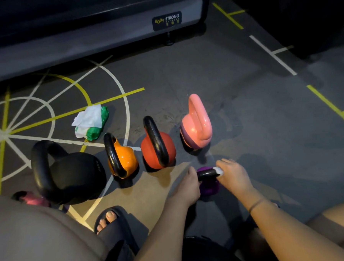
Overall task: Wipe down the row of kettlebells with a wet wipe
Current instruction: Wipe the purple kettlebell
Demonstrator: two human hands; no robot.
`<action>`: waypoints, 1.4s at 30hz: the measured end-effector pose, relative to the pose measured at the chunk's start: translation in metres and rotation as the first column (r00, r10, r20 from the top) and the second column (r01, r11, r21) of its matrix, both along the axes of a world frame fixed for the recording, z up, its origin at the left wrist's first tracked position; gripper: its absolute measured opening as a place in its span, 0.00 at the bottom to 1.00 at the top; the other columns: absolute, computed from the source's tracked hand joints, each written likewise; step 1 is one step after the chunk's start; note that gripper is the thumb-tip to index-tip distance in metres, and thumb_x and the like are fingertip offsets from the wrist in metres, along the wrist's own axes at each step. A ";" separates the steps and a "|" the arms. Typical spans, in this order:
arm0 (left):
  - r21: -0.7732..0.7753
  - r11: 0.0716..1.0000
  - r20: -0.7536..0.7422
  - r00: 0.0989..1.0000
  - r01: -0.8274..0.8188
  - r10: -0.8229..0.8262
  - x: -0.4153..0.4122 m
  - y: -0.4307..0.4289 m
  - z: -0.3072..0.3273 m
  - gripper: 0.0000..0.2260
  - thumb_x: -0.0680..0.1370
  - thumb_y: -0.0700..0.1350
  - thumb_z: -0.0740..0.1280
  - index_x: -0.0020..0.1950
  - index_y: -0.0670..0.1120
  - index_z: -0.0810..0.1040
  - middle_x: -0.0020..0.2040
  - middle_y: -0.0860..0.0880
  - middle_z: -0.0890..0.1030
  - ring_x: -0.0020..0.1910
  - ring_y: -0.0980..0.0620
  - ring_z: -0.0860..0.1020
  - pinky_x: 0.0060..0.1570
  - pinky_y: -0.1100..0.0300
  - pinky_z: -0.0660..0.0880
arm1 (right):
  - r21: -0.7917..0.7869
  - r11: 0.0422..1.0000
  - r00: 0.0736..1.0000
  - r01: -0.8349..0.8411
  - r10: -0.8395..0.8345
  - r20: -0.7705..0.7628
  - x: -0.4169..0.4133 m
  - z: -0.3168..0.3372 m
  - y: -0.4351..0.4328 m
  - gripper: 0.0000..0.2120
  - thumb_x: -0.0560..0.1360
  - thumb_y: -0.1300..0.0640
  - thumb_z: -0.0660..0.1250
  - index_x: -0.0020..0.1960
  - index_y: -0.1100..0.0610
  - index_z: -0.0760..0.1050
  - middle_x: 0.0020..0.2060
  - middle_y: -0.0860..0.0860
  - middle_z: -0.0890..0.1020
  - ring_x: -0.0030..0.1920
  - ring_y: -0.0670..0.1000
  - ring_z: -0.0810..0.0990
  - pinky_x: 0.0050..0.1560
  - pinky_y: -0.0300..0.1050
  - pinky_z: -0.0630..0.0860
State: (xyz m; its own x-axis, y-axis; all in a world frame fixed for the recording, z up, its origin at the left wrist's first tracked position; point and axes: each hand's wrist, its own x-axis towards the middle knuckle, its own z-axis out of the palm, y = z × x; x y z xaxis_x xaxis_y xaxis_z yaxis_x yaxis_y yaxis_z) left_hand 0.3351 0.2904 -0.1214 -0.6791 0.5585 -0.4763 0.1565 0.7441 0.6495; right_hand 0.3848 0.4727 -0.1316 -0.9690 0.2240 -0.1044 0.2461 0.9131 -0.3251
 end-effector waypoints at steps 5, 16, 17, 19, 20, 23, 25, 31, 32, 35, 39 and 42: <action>-0.025 1.000 -0.002 1.000 0.008 -0.008 -0.003 -0.001 0.002 0.08 0.82 0.41 0.62 0.55 0.43 0.63 0.50 0.45 0.72 0.53 0.42 0.76 0.54 0.47 0.73 | -0.109 0.987 0.992 0.121 -0.124 -0.024 0.000 -0.001 0.004 0.18 0.68 0.60 0.72 0.31 0.51 0.62 0.28 0.48 0.72 0.31 0.57 0.73 0.31 0.46 0.63; -0.010 1.000 0.035 0.999 0.012 -0.012 -0.003 -0.008 -0.001 0.07 0.80 0.37 0.61 0.55 0.43 0.64 0.55 0.38 0.76 0.55 0.39 0.76 0.52 0.51 0.70 | 0.283 0.904 0.944 -0.321 0.331 0.012 -0.017 0.002 -0.021 0.11 0.57 0.53 0.73 0.32 0.51 0.72 0.27 0.48 0.77 0.26 0.53 0.79 0.20 0.40 0.66; 0.003 1.000 0.035 0.999 -0.004 0.004 -0.003 -0.007 0.000 0.08 0.81 0.39 0.62 0.58 0.42 0.66 0.56 0.38 0.77 0.56 0.40 0.76 0.55 0.49 0.71 | 0.242 0.935 0.960 -0.261 0.278 -0.041 -0.013 0.003 -0.013 0.09 0.60 0.51 0.70 0.31 0.52 0.70 0.27 0.48 0.76 0.27 0.54 0.79 0.20 0.41 0.66; 0.031 0.999 0.046 0.998 -0.040 0.038 -0.004 -0.007 -0.002 0.10 0.81 0.41 0.64 0.62 0.43 0.69 0.59 0.41 0.78 0.59 0.42 0.77 0.61 0.50 0.71 | 0.133 0.978 0.982 -0.160 0.171 -0.074 -0.006 0.003 0.000 0.09 0.65 0.52 0.66 0.30 0.52 0.67 0.27 0.49 0.74 0.30 0.55 0.78 0.24 0.43 0.67; 0.044 0.997 0.046 0.997 -0.058 0.056 -0.003 -0.009 -0.004 0.12 0.81 0.42 0.65 0.64 0.45 0.71 0.60 0.43 0.79 0.61 0.43 0.77 0.62 0.52 0.71 | 0.081 0.991 0.991 -0.111 0.116 -0.067 -0.002 0.002 0.004 0.12 0.66 0.53 0.68 0.31 0.52 0.65 0.28 0.49 0.73 0.32 0.56 0.77 0.27 0.44 0.67; 0.063 0.992 0.045 0.993 -0.110 0.107 0.000 -0.014 -0.008 0.14 0.81 0.45 0.66 0.67 0.48 0.72 0.62 0.44 0.80 0.63 0.43 0.77 0.63 0.51 0.72 | 0.003 1.000 0.998 0.021 -0.021 0.053 -0.002 0.003 0.001 0.15 0.70 0.55 0.70 0.33 0.51 0.64 0.31 0.48 0.72 0.38 0.57 0.78 0.33 0.45 0.66; 0.040 0.994 0.046 0.994 -0.102 0.100 -0.001 -0.015 -0.007 0.17 0.82 0.43 0.64 0.70 0.47 0.68 0.64 0.42 0.79 0.64 0.41 0.77 0.64 0.51 0.72 | 0.121 0.993 0.992 -0.003 -0.012 0.125 -0.009 0.010 -0.011 0.08 0.74 0.53 0.66 0.37 0.51 0.70 0.37 0.49 0.79 0.43 0.57 0.81 0.36 0.46 0.69; -0.018 1.000 0.086 0.996 -0.009 0.010 -0.001 -0.022 -0.023 0.21 0.73 0.43 0.56 0.66 0.53 0.67 0.60 0.44 0.79 0.61 0.41 0.78 0.62 0.44 0.75 | 0.292 0.847 0.857 -0.445 0.307 0.415 -0.028 0.032 -0.063 0.10 0.76 0.55 0.64 0.56 0.53 0.78 0.53 0.54 0.83 0.54 0.58 0.83 0.49 0.48 0.75; -0.015 0.999 0.097 0.995 -0.033 0.034 -0.001 -0.024 -0.022 0.21 0.74 0.43 0.58 0.67 0.53 0.68 0.62 0.45 0.80 0.62 0.43 0.78 0.63 0.47 0.74 | 0.286 0.840 0.851 -0.461 0.327 0.411 -0.028 0.031 -0.063 0.10 0.76 0.55 0.64 0.56 0.53 0.78 0.53 0.53 0.83 0.53 0.59 0.83 0.47 0.48 0.75; 0.026 0.992 0.106 0.987 -0.124 0.121 -0.001 -0.027 -0.013 0.20 0.78 0.41 0.66 0.70 0.50 0.72 0.64 0.47 0.80 0.63 0.47 0.78 0.62 0.57 0.73 | 0.242 0.894 0.914 -0.377 0.317 0.252 -0.020 0.028 -0.042 0.07 0.68 0.56 0.71 0.46 0.52 0.78 0.42 0.51 0.83 0.44 0.58 0.84 0.39 0.46 0.75; 0.120 0.960 0.152 0.960 -0.254 0.235 0.002 -0.029 -0.019 0.23 0.77 0.44 0.73 0.72 0.48 0.76 0.65 0.50 0.81 0.65 0.52 0.79 0.66 0.60 0.72 | 0.232 0.956 0.976 -0.181 0.145 0.166 -0.008 0.017 -0.002 0.16 0.58 0.55 0.79 0.31 0.52 0.70 0.28 0.47 0.78 0.35 0.55 0.78 0.33 0.44 0.72; 0.065 0.978 0.094 0.977 -0.200 0.194 -0.001 -0.032 -0.023 0.21 0.77 0.45 0.71 0.71 0.51 0.78 0.64 0.49 0.82 0.65 0.49 0.78 0.65 0.58 0.72 | 0.232 0.966 0.961 -0.117 0.051 0.271 -0.014 0.027 -0.014 0.05 0.73 0.51 0.67 0.41 0.51 0.76 0.41 0.50 0.83 0.46 0.57 0.81 0.42 0.46 0.73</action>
State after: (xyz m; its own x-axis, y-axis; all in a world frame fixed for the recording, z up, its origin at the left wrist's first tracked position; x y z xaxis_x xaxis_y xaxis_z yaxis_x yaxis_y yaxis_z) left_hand 0.3341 0.2588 -0.1445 -0.7375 0.4534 -0.5005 -0.0474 0.7045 0.7081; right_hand 0.3710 0.4591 -0.1050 -0.9315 0.1931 -0.3083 0.2108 0.9772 -0.0251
